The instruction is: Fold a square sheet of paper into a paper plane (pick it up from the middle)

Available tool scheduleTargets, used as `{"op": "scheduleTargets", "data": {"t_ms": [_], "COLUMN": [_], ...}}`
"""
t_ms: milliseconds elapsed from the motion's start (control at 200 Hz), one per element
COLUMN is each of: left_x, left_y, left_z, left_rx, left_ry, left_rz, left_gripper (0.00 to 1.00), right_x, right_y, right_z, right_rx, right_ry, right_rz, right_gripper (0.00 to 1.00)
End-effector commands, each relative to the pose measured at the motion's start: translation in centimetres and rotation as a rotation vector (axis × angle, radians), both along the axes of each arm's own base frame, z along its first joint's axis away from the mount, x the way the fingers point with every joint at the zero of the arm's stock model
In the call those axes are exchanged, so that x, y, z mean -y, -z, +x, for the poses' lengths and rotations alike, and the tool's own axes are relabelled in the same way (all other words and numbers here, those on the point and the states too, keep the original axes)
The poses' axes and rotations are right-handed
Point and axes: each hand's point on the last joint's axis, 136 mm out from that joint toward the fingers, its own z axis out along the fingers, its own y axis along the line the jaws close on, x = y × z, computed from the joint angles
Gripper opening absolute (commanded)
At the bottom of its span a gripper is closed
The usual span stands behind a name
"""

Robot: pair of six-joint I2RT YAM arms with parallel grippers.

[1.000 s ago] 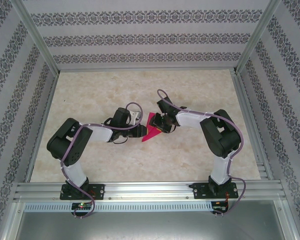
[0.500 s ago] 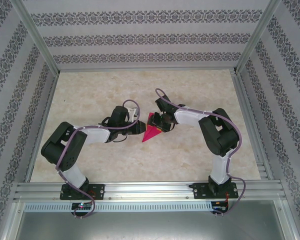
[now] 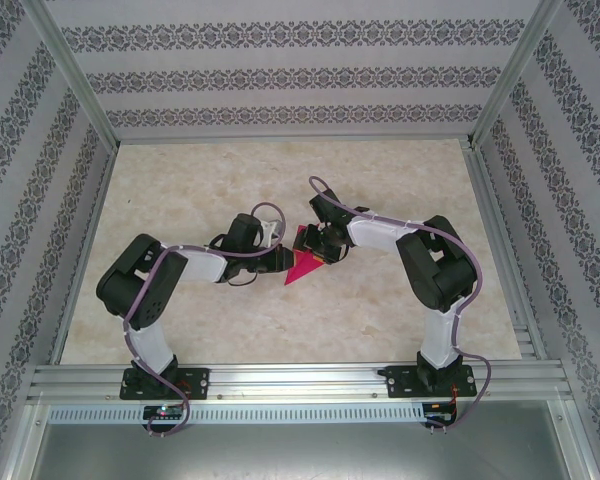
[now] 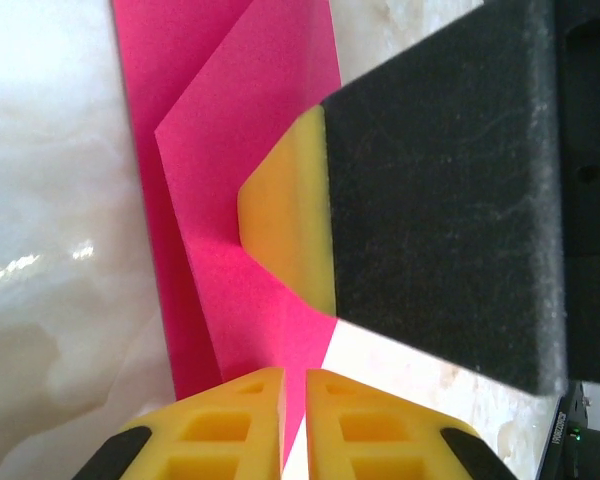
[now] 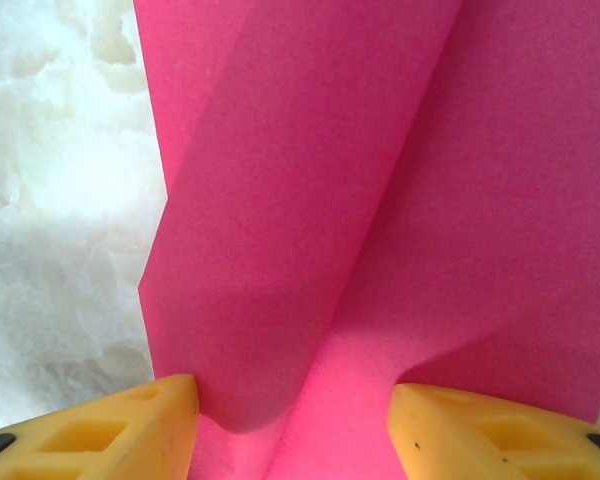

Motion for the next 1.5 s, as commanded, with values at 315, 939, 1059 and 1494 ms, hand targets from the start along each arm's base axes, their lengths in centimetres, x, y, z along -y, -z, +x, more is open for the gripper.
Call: {"op": "scheduleTargets", "data": {"t_ms": [315,939,1059,1494], "left_x": [0.4,0.0,-0.1,-0.2], "left_y": [1.3,2.6,2.6,2.8], "left_z": [0.7,0.6,0.6,0.5], "left_rx": [-0.012,-0.038,-0.037,-0.037], "left_ry": [-0.003,-0.012,-0.012,-0.013], "left_rz": [0.03,0.066,0.072,0.084], "left_gripper": [0.1,0.09,0.09,0.08], "right_x": [4.1,4.3,4.5,5.6], "right_y": [7.8,6.5,6.7,7.9], "right_z": [-4.9,-4.2,-4.2,-5.0], "right_rx": [-0.197,-0.152,-0.156,-0.191], "right_ry": [-0.012,0.021,0.023,0.021], "right_rz": [-0.189,-0.157,-0.171,-0.254], "right_gripper": [0.56,0.53,0.48,0.43]}}
